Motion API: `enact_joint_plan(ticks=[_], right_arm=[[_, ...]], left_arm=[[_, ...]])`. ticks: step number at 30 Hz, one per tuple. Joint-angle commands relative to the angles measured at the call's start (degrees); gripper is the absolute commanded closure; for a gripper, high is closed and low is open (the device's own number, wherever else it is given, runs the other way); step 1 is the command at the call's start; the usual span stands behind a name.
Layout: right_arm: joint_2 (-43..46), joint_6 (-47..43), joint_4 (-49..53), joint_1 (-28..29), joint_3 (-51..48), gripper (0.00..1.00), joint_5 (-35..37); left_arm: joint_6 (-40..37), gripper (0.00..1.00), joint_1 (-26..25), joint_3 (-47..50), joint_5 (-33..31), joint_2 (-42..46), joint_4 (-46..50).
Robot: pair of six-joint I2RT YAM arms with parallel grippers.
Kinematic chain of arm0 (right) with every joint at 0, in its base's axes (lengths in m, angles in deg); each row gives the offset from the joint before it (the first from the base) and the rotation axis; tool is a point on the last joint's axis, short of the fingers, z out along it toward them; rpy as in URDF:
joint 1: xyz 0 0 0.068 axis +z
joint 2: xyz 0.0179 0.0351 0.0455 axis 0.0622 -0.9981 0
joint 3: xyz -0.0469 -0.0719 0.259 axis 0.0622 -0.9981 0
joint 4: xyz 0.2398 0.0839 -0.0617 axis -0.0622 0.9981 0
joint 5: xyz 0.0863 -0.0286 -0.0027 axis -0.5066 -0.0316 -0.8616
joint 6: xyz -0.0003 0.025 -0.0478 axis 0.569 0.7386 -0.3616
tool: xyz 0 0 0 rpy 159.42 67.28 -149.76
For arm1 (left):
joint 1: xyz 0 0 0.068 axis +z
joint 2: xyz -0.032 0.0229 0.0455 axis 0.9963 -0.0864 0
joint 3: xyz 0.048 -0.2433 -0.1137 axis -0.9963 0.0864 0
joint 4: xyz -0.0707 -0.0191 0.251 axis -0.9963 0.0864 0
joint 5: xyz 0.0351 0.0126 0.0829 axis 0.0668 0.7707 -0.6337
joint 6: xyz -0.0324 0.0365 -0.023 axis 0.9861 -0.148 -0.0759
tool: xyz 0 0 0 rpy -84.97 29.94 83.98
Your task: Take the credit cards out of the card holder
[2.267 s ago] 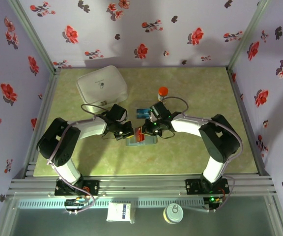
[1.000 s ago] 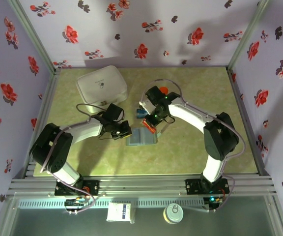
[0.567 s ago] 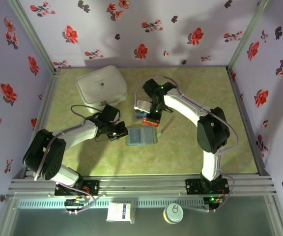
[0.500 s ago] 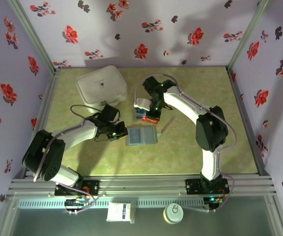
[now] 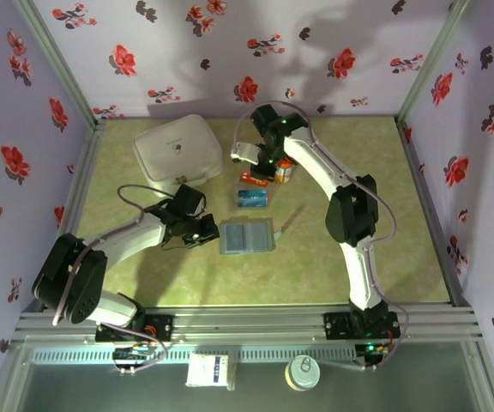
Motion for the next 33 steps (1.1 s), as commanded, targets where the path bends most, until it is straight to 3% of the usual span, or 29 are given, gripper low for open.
enact_joint_plan(ticks=[1, 14, 18, 20, 33], right_arm=[[-2.62, -0.75, 1.84, -0.70, 3.92, 1.00, -2.47], [-8.17, -1.90, 0.85, -1.62, 6.64, 1.00, -2.83], [-8.73, -0.47, -1.31, -1.62, 6.34, 0.79, -0.93], [-8.64, 0.40, -2.31, -1.61, 6.28, 0.75, 0.21], [-6.76, 5.92, -10.21, -1.36, 2.35, 0.76, 2.34]], left_arm=[[-0.55, 0.92, 0.49, 0.22, -1.14, 1.12, 1.61], [-0.44, 0.92, 0.53, 1.71, -0.93, 1.17, 0.74], [-0.13, 0.92, 0.58, 1.92, -0.62, 0.99, 0.17], [-0.02, 0.93, 0.58, 2.02, -0.21, 0.99, -0.15], [0.48, 0.92, 0.60, 3.16, 0.15, 1.12, -1.47]])
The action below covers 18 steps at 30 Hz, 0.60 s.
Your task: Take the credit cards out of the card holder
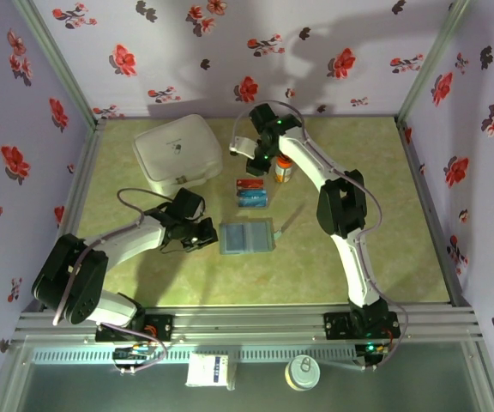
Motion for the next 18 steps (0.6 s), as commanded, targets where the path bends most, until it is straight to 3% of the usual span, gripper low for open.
enact_joint_plan(ticks=[1, 7, 18], right_arm=[[1.34, 2.80, -3.31, 0.08, -2.37, 0.77, 1.54], [3.83, 10.42, -8.80, 0.61, -6.85, 0.78, 3.38], [19.12, 43.38, -27.08, 2.54, -28.91, 0.75, 3.60]], left_arm=[[0.40, 0.92, 0.43, 0.75, 0.15, 0.93, -0.59], [0.40, 0.92, 0.40, 0.81, 0.43, 0.74, -1.47], [-0.43, 0.91, 0.41, -0.95, -1.62, -0.36, -3.49]])
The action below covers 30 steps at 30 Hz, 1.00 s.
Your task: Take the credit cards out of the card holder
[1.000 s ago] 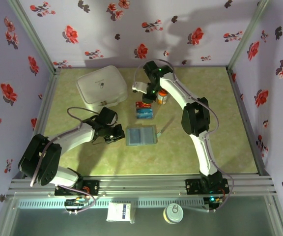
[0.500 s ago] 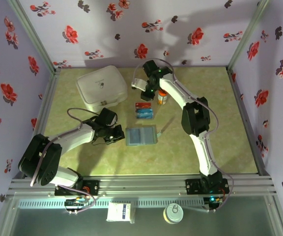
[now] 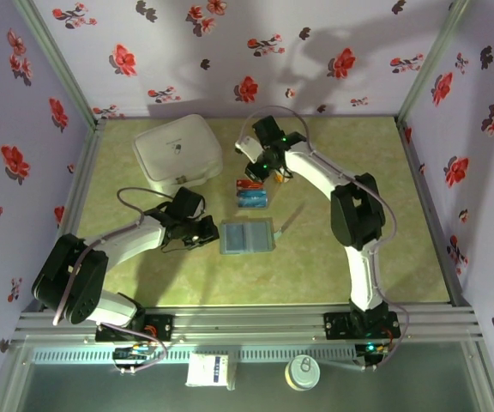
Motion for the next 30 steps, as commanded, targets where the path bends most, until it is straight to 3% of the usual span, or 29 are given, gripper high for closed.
enact_joint_plan(ticks=[1, 8, 17, 30], right_arm=[[5.70, 17.66, -7.42, 0.65, -4.78, 0.75, -0.53], [14.46, 40.05, -19.52, 3.02, -20.76, 0.77, -4.12], [16.45, 58.25, -20.53, 6.12, -30.23, 0.80, -10.63], [16.75, 62.15, -24.25, 10.90, -39.79, 0.73, -12.37]], left_arm=[[-0.43, 0.91, 0.42, -1.04, -1.45, -0.55, -0.92], [0.23, 0.91, 0.32, -0.25, -0.80, -1.99, -3.51], [-0.07, 0.94, 0.07, 0.18, 0.21, -3.33, -5.10], [-0.18, 0.97, -0.97, -0.76, 0.52, -7.50, -6.00]])
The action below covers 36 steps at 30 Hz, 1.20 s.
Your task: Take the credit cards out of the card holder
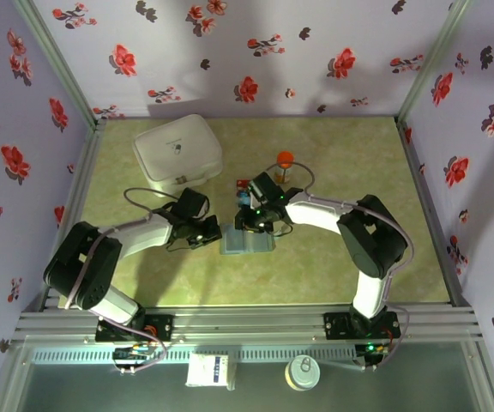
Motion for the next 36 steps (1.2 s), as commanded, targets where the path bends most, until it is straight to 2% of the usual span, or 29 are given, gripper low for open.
enact_joint_plan(ticks=[1, 10, 18, 36], right_arm=[[1.96, 2.28, -2.06, 0.32, -1.79, 0.73, -0.88], [1.90, 3.53, -2.88, 1.02, -3.11, 0.74, -1.63], [1.33, 4.18, -2.97, 1.29, -2.91, 0.82, -2.62], [-1.32, 3.35, -0.78, 1.56, -2.15, 0.77, -2.60]], left_arm=[[-0.18, 0.97, -0.63, -1.02, 0.72, -1.60, -0.16], [-1.12, 0.98, -0.98, -1.57, 0.28, -3.55, 1.72], [-1.37, 0.98, -0.98, -1.92, 0.16, -4.68, 2.26], [-1.74, 0.99, -0.98, -2.45, 0.39, -6.14, 2.32]])
